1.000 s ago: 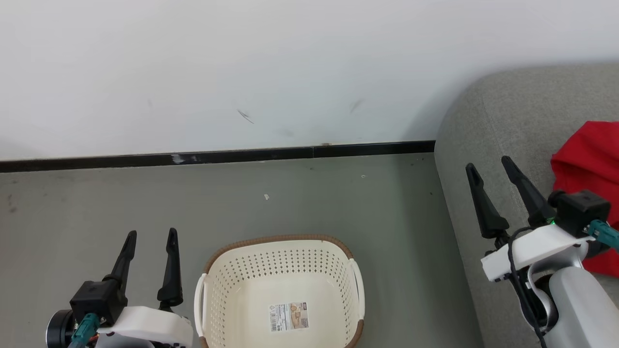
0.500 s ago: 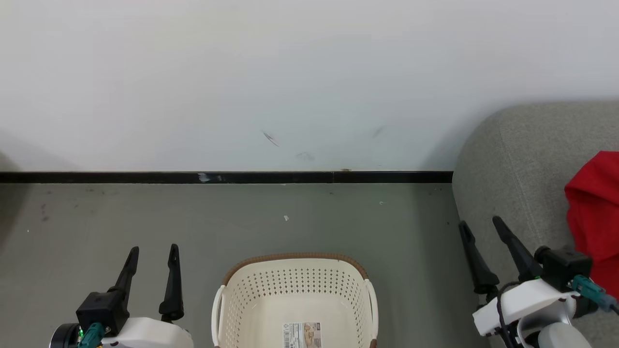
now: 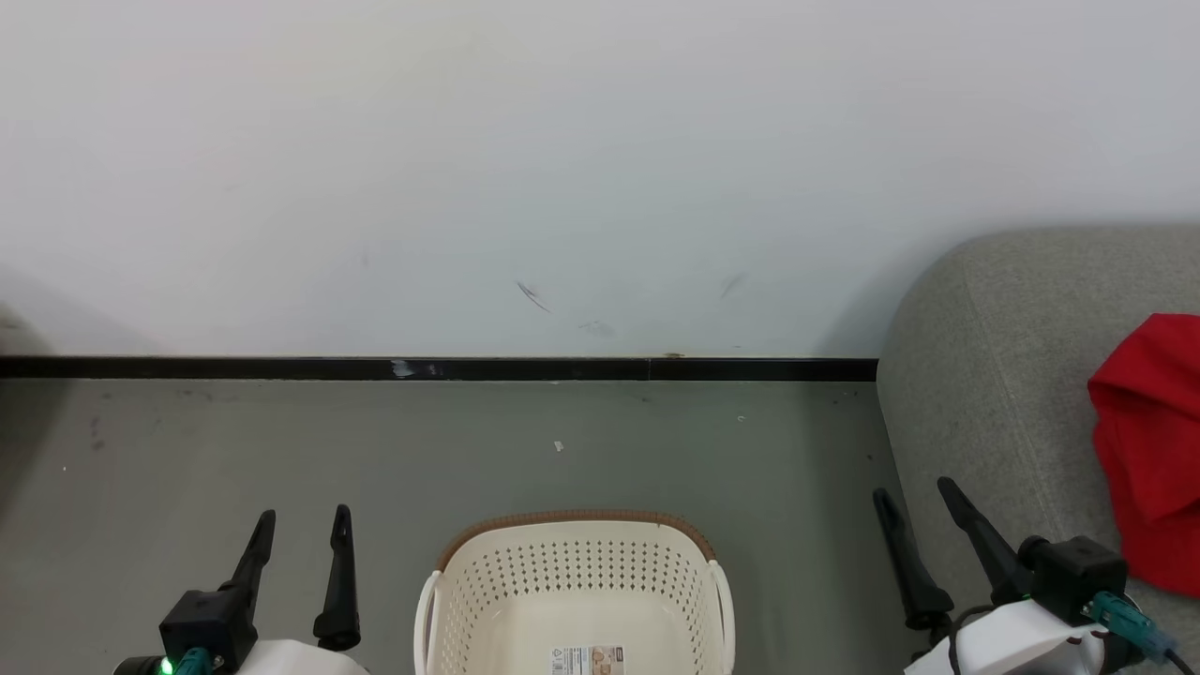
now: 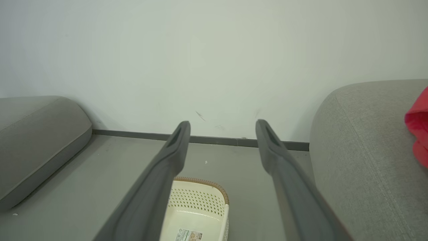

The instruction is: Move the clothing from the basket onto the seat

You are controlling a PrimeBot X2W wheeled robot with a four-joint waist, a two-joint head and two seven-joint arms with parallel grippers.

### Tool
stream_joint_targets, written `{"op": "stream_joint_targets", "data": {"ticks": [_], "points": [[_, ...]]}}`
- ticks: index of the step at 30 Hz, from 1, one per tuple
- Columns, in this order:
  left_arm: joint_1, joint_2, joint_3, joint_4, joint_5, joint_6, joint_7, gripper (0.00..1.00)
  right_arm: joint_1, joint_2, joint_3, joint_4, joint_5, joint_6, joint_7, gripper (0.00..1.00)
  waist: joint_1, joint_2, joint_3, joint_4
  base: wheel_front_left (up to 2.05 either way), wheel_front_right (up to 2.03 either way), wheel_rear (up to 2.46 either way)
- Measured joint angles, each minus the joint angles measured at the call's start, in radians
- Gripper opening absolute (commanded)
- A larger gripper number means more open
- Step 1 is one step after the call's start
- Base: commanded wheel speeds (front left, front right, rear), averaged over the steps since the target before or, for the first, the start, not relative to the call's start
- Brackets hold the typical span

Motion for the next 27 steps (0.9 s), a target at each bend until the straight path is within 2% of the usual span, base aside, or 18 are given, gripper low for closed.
{"op": "stream_joint_targets", "data": {"ticks": [25, 26, 27], "points": [[0.007, -0.006, -0.007, 0.01, 0.001, 0.0, 0.0, 1.0, 0.058, 0.008, -0.029, -0.073, -0.012, 0.0, 0.003, 1.0, 0.0, 0.0, 0.013, -0.007, 0.0, 0.0, 0.0], [0.008, -0.007, -0.008, 0.014, 0.001, 0.0, 0.0, 0.0, 0.059, 0.009, -0.028, -0.071, -0.011, 0.0, 0.003, 0.0, 0.0, 0.0, 0.013, -0.007, 0.0, 0.0, 0.0], [0.011, -0.013, -0.009, 0.023, 0.0, 0.0, 0.002, 0.0, 0.06, 0.011, -0.028, -0.062, -0.012, 0.0, 0.003, 0.0, 0.0, 0.0, 0.013, -0.007, 0.0, 0.0, 0.0]]}}
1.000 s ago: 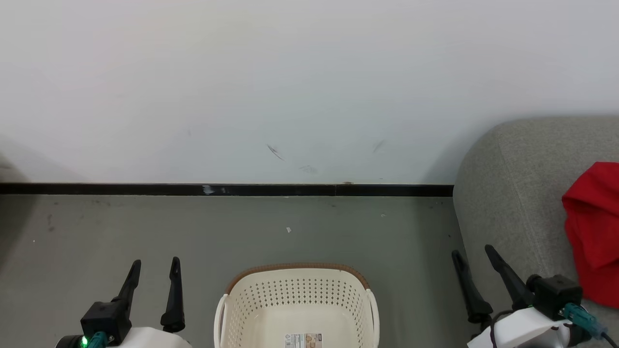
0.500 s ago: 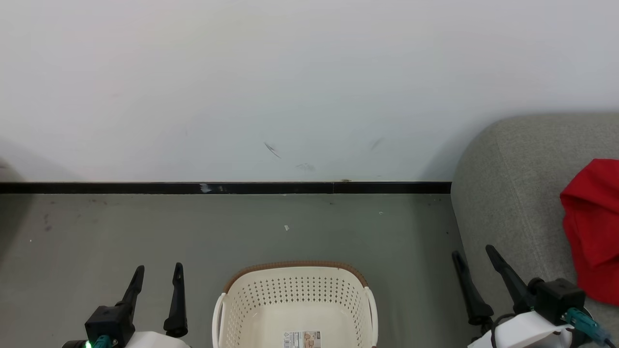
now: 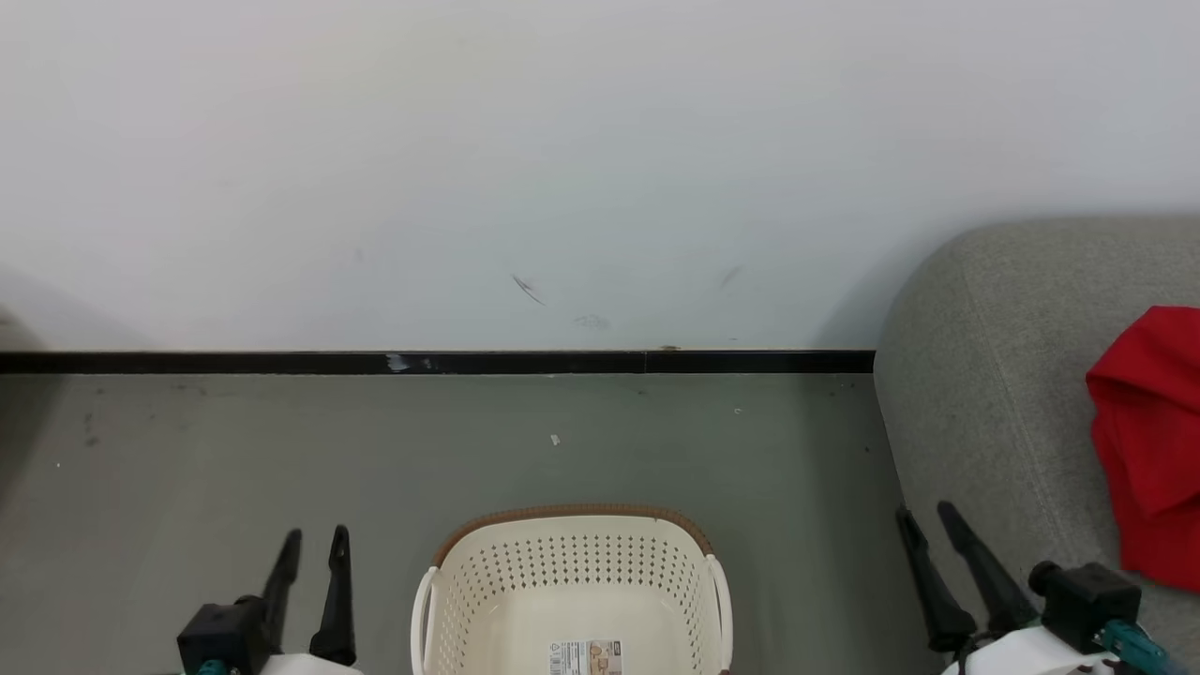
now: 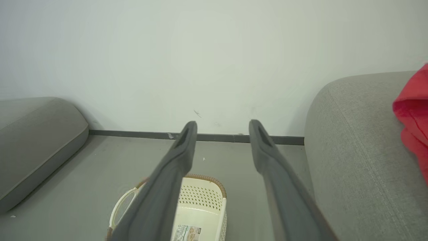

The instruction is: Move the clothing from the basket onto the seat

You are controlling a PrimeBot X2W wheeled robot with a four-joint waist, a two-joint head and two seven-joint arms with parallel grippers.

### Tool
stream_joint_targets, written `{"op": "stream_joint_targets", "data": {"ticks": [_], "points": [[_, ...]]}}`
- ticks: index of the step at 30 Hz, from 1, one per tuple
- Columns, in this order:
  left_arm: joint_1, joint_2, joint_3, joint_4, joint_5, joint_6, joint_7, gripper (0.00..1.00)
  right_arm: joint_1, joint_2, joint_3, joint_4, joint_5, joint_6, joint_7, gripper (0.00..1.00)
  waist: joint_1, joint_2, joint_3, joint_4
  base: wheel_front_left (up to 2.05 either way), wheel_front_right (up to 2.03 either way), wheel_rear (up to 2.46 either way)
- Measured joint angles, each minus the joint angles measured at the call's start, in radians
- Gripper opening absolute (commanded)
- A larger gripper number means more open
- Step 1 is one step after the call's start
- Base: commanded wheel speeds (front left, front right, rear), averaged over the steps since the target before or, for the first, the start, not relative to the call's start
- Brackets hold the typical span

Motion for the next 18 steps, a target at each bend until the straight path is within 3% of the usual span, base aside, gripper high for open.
{"op": "stream_joint_targets", "data": {"ticks": [7, 18], "points": [[0.036, -0.033, -0.012, 0.05, -0.014, -0.005, 0.009, 0.0, 0.042, 0.012, 0.008, 0.05, 0.009, 0.0, 0.0, 0.0, 0.0, 0.0, 0.0, 0.0, 0.0, 0.0, 0.0], [0.036, -0.036, 0.023, 0.051, -0.156, -0.03, 0.045, 0.0, 0.046, 0.012, 0.026, 0.03, 0.163, 0.0, 0.001, 0.0, 0.0001, 0.0, 0.002, -0.005, 0.0, 0.0, 0.0]]}}
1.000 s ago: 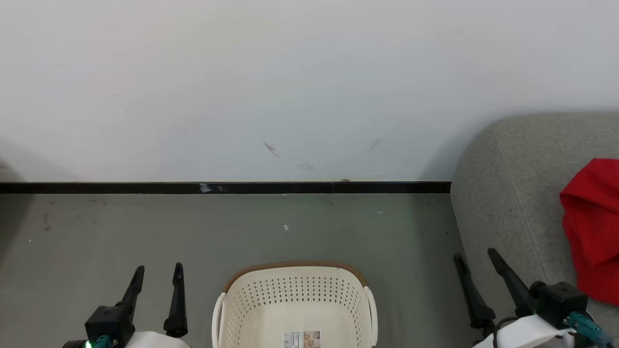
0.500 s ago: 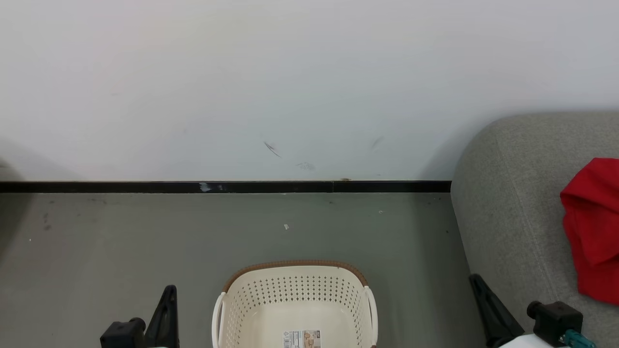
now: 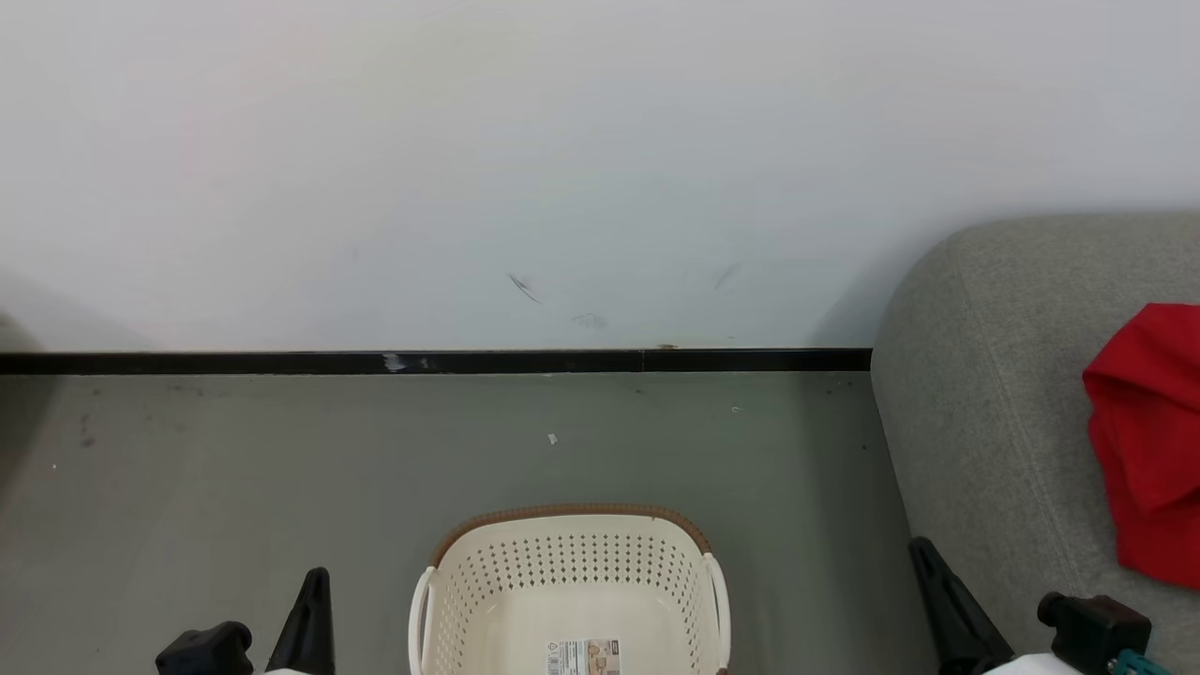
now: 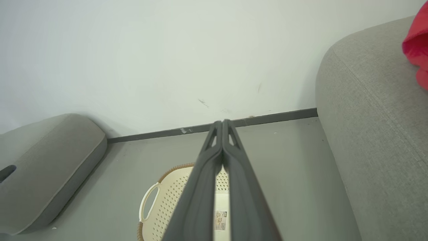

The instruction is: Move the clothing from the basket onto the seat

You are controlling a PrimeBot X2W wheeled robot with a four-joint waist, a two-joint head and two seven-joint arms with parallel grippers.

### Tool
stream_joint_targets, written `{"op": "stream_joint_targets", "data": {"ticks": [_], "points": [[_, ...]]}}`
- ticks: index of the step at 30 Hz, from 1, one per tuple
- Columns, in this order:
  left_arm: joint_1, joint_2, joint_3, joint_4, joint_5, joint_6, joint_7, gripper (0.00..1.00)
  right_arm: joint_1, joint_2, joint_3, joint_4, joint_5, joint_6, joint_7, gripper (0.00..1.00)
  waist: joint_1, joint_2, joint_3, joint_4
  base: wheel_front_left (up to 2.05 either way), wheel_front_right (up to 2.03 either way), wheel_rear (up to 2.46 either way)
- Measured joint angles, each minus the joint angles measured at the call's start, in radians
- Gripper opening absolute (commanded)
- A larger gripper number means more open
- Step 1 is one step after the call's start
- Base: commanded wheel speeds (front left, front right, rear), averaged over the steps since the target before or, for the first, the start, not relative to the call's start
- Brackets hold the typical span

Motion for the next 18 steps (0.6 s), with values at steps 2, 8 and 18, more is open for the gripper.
{"op": "stream_joint_targets", "data": {"ticks": [2, 8, 18], "points": [[0.0, -0.002, 0.006, 0.0, -0.019, -0.005, 0.009, 0.0, 0.0, 0.0, -0.002, -0.001, 0.039, 0.0, 0.008, 0.0, 0.0, 0.0, 0.001, -0.001, 0.0, 0.0, 0.0], [0.0, -0.004, 0.027, -0.001, -0.086, -0.022, 0.028, 0.0, -0.002, 0.0, -0.017, 0.001, 0.15, 0.0, 0.031, 0.0, 0.0019, 0.0, 0.001, -0.004, 0.0, 0.0, 0.0], [-0.002, -0.01, 0.059, -0.002, -0.201, -0.05, 0.067, 0.0, -0.011, -0.008, -0.03, 0.012, 0.305, 0.0, 0.064, 0.0, 0.0075, 0.0001, -0.001, -0.008, 0.0, 0.0, 0.0]]}}
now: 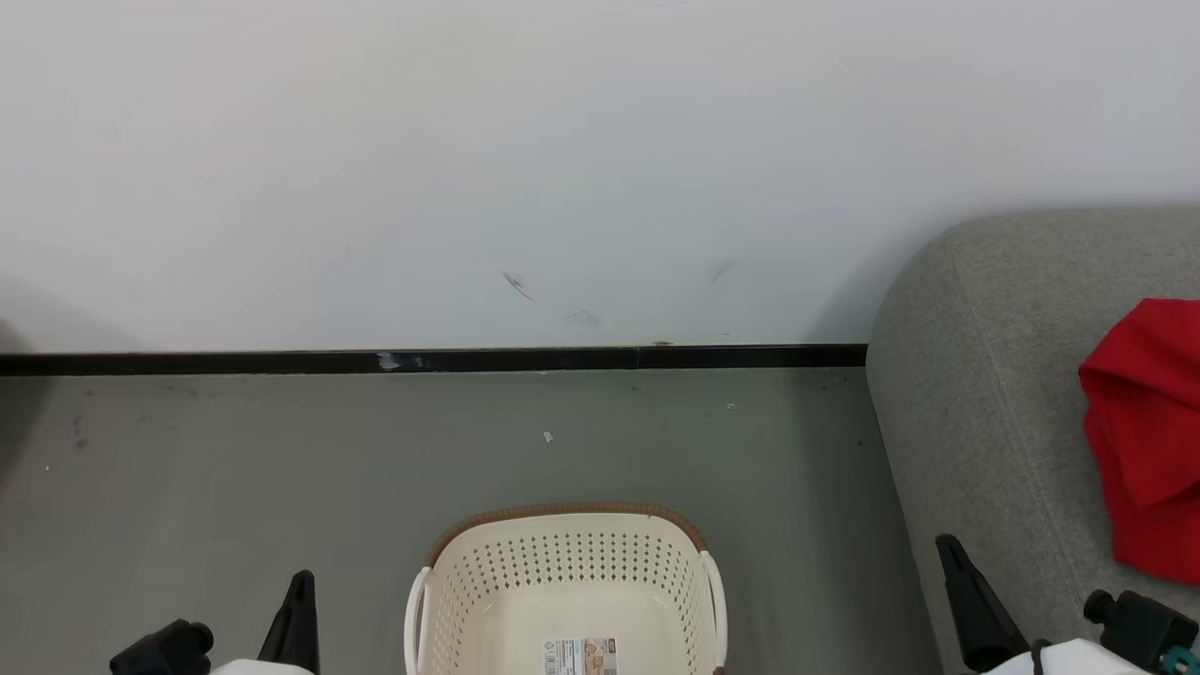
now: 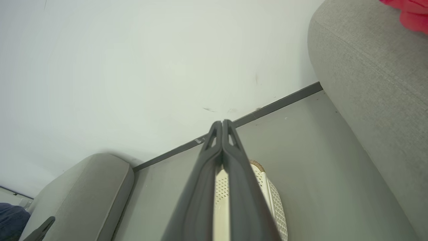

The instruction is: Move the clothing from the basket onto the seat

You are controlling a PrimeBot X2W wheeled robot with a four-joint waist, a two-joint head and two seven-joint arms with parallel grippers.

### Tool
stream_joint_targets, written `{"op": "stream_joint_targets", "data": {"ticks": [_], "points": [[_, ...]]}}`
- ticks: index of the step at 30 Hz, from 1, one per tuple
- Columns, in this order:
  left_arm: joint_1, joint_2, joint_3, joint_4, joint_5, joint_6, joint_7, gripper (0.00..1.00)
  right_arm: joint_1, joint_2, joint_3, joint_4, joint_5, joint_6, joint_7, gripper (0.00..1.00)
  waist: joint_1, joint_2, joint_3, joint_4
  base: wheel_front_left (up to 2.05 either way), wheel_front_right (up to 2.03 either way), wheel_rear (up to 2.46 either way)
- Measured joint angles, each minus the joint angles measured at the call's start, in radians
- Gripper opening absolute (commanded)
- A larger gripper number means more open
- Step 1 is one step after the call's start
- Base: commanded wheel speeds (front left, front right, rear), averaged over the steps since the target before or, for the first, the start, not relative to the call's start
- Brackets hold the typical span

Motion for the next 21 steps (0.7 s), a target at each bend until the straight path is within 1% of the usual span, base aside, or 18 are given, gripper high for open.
{"op": "stream_joint_targets", "data": {"ticks": [10, 18, 21], "points": [[-0.01, -0.011, 0.032, -0.002, -0.119, -0.025, 0.031, 0.0, -0.023, -0.013, -0.005, 0.012, 0.158, 0.0, 0.034, 0.0, 0.001, 0.0, -0.001, -0.004, 0.0, 0.0, 0.0], [-0.015, -0.015, 0.057, -0.002, -0.214, -0.048, 0.064, 0.0, -0.043, -0.026, -0.008, 0.034, 0.285, 0.0, 0.055, 0.0, -0.0017, 0.0, 0.002, -0.008, 0.0, 0.0, 0.0], [-0.016, -0.016, 0.063, -0.002, -0.236, -0.052, 0.066, 0.0, -0.047, -0.028, -0.008, 0.038, 0.316, 0.0, 0.061, 0.0, -0.0027, 0.0, 0.003, -0.009, 0.0, 0.0, 0.0]]}}
